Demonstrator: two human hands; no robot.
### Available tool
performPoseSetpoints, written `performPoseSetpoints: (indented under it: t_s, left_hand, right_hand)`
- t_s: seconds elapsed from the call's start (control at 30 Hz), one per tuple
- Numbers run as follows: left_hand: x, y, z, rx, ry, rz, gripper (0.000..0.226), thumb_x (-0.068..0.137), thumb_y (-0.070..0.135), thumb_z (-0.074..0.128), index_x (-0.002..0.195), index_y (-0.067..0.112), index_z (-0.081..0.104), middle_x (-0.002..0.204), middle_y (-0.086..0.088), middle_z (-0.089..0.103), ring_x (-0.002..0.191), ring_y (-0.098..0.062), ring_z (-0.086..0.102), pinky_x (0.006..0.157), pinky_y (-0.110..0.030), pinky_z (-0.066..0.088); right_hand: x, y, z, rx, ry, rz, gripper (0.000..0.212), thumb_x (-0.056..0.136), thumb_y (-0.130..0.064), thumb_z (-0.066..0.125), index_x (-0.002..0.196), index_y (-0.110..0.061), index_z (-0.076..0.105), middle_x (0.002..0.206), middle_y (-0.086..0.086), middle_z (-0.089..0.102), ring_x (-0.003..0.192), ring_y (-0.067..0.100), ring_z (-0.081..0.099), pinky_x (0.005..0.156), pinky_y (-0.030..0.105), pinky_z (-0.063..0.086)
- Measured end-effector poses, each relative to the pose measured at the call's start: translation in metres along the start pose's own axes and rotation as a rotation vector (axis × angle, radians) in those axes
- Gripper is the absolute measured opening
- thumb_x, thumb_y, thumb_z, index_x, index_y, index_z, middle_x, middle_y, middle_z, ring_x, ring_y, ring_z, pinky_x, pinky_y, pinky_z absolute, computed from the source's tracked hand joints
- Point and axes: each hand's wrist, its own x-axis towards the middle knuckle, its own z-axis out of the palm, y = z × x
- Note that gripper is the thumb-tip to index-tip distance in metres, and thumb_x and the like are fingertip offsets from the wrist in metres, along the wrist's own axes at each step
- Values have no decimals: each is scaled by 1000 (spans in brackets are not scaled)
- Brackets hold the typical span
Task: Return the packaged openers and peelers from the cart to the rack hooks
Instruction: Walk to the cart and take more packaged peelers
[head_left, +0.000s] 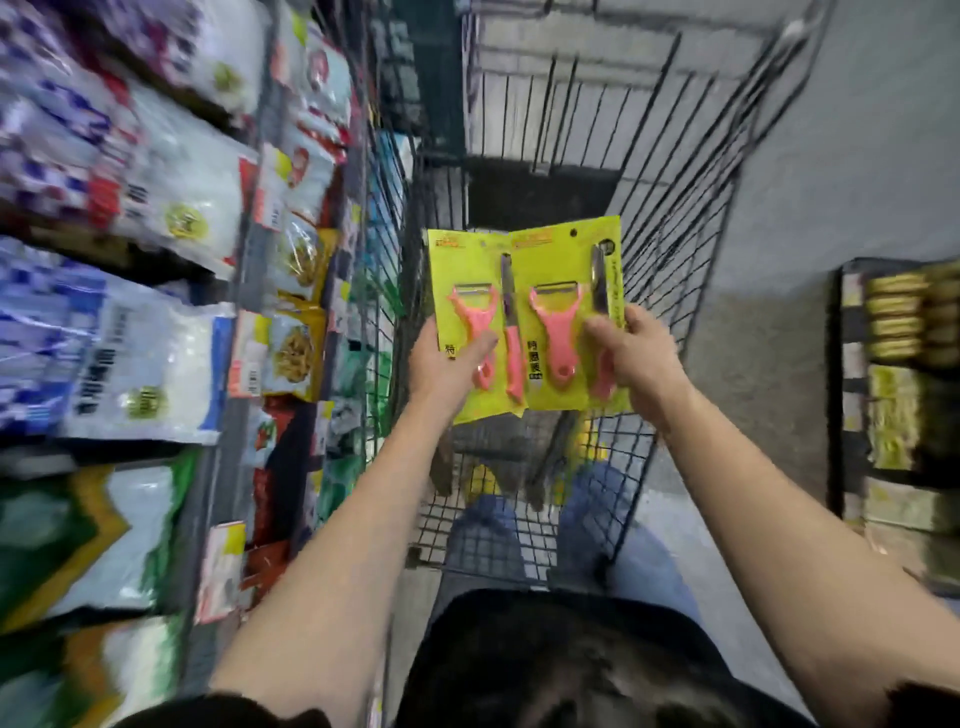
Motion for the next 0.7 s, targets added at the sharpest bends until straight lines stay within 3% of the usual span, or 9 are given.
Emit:
performPoseSetpoints:
  t_s: [0.07, 0.13, 0.2, 0.3, 0.4, 0.5, 0.6, 0.67, 0.7]
  left_hand:
    - [-27, 12, -17, 4, -7, 64, 96, 88, 45, 81, 162, 10, 30, 166, -9, 37, 154, -28, 34, 124, -40, 29]
    - [-57, 24, -34, 33, 1, 107, 99, 84, 51, 82, 160, 11, 34, 164, -9, 41, 152, -28, 38, 125, -46, 31]
    - [-86, 33, -50, 69, 23, 160, 92, 77, 54, 85, 149, 11, 50, 150, -10, 58, 139, -29, 53, 117, -49, 43]
    - [-134, 39, -72, 46, 53, 239, 57, 83, 30, 88, 130, 11, 63, 125, -5, 72, 119, -25, 65, 99, -37, 50]
    - [-186, 34, -85, -12, 157, 287, 59, 83, 30, 87, 134, 13, 63, 127, -3, 72, 119, -21, 65, 105, -40, 50]
    - [-247, 16, -85, -82, 300, 284, 55, 83, 33, 86, 130, 15, 64, 121, -3, 74, 114, -21, 67, 98, -39, 52]
    - [-315, -10, -79, -127, 394, 285, 46, 84, 34, 85, 123, 20, 65, 113, 3, 75, 103, -10, 68, 88, -27, 51]
    - [-357, -27, -77, -154, 440, 305, 34, 87, 29, 84, 114, 28, 64, 104, 15, 73, 93, 11, 66, 80, -8, 48]
    - [-376, -38, -77, -181, 467, 304, 30, 88, 28, 82, 111, 32, 64, 103, 19, 72, 90, 16, 66, 78, -6, 48]
  right_hand:
    - [-35, -17, -8, 32, -10, -56, 14, 93, -19, 70, 104, -11, 70, 90, 5, 77, 75, 16, 73, 65, 34, 61]
    - [-69, -29, -17, 52, -26, -113, 10, 93, -14, 69, 101, -9, 70, 83, 1, 76, 67, 7, 72, 57, 24, 57]
    - [-100, -36, -28, 57, -55, -166, 4, 94, -11, 69, 97, -9, 68, 74, -3, 72, 58, 5, 67, 49, 17, 50]
    - [-134, -41, -42, 50, -108, -246, 4, 91, -10, 72, 92, -8, 69, 75, 0, 70, 62, 9, 64, 57, 22, 51]
    - [-163, -48, -55, 43, -180, -324, 5, 90, -8, 72, 94, -5, 70, 79, 3, 70, 70, 13, 63, 63, 26, 52]
    - [-190, -45, -68, 31, -237, -408, 3, 90, -10, 73, 90, -7, 72, 76, -2, 72, 68, 10, 65, 61, 23, 54]
    - [-219, -35, -73, 6, -334, -463, 10, 88, -15, 74, 93, -7, 74, 84, 4, 74, 76, 14, 67, 73, 33, 56]
    - [-242, -27, -69, -3, -415, -472, 6, 90, -12, 73, 94, -8, 75, 83, 2, 75, 71, 9, 68, 68, 26, 57]
    - [-254, -22, -65, -9, -455, -482, 6, 90, -11, 73, 95, -8, 75, 81, 1, 75, 69, 8, 68, 65, 23, 56]
